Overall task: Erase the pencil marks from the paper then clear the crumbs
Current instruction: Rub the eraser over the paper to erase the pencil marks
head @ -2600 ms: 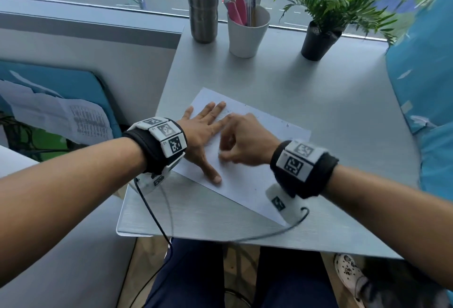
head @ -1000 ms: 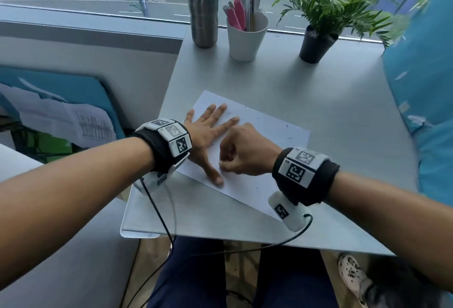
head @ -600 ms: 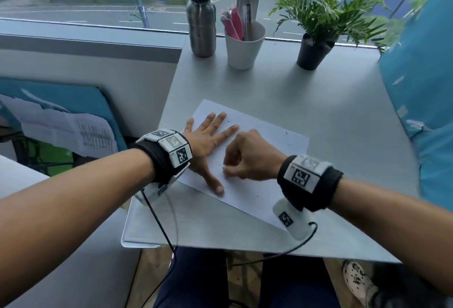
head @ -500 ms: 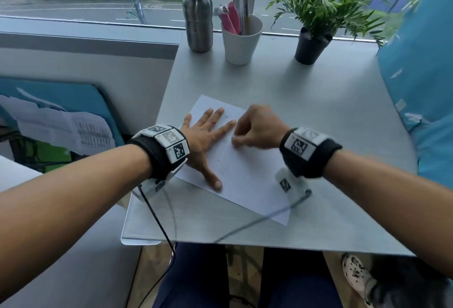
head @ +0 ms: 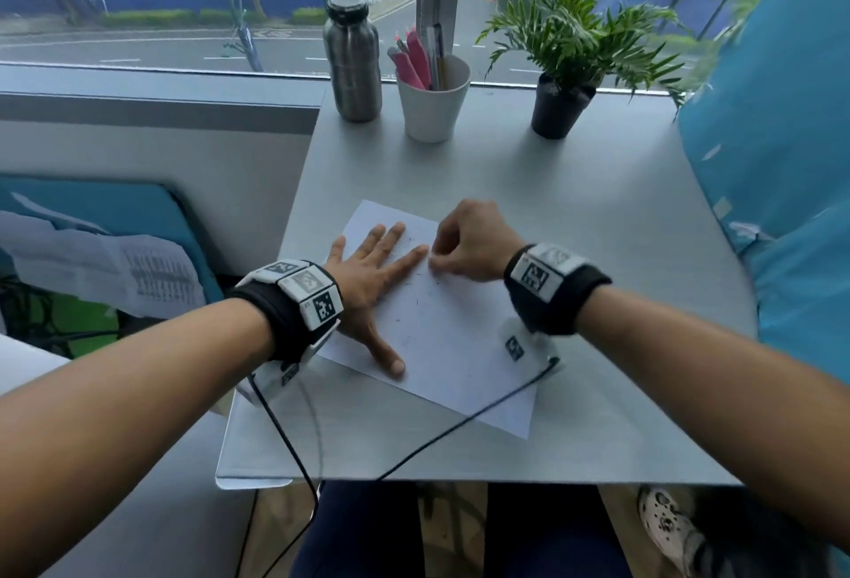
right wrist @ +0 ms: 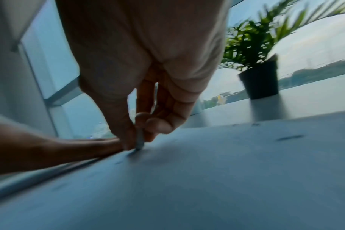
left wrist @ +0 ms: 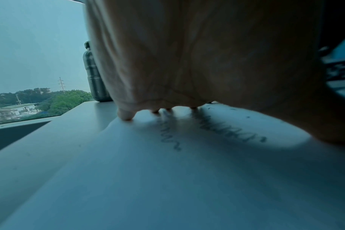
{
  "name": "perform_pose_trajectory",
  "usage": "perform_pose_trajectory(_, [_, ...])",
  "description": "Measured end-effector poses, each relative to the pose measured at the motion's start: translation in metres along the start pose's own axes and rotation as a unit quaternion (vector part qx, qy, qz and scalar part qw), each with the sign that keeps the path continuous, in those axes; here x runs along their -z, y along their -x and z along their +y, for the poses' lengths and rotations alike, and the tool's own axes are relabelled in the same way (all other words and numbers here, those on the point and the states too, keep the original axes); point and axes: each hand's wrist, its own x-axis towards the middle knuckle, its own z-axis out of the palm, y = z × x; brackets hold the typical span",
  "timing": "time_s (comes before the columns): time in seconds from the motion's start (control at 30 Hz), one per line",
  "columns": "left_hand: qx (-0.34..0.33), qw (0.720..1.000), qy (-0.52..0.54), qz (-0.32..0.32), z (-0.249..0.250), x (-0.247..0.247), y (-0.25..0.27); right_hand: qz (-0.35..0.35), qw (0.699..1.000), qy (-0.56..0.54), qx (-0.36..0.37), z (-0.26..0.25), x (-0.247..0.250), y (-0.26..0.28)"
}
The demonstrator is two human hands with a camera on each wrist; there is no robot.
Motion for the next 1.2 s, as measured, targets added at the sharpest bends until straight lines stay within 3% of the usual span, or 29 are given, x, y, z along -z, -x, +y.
perform_pose_trajectory(0.13, [0.002, 1.0, -0.009, 0.003, 0.0, -0.001, -0.001, -0.125, 0.991, 0.006, 0.053, -0.027, -0.024, 0.042])
perform_pose_trajectory(0.17, [0.001, 1.0, -0.009, 0.002, -0.001, 0.0, 0.0, -0.125, 0.991, 0.009, 0.051, -0.024, -0.02, 0.037])
perform_pose_trajectory(0.33, [-0.001, 1.0, 0.002, 0.007, 0.0, -0.001, 0.0, 0.004, 1.0, 0.008, -0.013, 0.003, 0.005, -0.002])
perform_pose_trajectory(0.5, [-0.003, 1.0, 0.0, 0.006, -0.001, -0.001, -0.002, -0.119, 0.992, 0.011, 0.05, -0.026, -0.023, 0.05])
perform_pose_trajectory(0.7, [-0.005, 1.0, 0.003, 0.005, -0.002, -0.003, -0.002, 0.011, 1.0, 0.003, -0.003, 0.005, 0.002, 0.006])
perform_pose_trajectory(0.87, [-0.002, 1.0, -0.005, 0.005, -0.003, -0.002, -0.003, -0.107, 0.993, 0.013, 0.05, -0.02, -0.017, 0.046])
perform_pose_trajectory(1.0, [0.0, 1.0, 0.011, 0.014, -0.001, -0.003, -0.003, 0.002, 1.0, 0.003, -0.015, 0.007, 0.006, 0.004])
perform_pose_trajectory(1.07, [0.002, 1.0, 0.005, 0.013, 0.0, -0.003, -0.002, 0.014, 1.0, 0.004, -0.013, 0.004, -0.001, 0.009])
perform_pose_trajectory(1.2, [-0.001, 1.0, -0.004, 0.007, -0.003, -0.002, -0.002, -0.099, 0.994, 0.001, 0.034, -0.018, -0.016, 0.044])
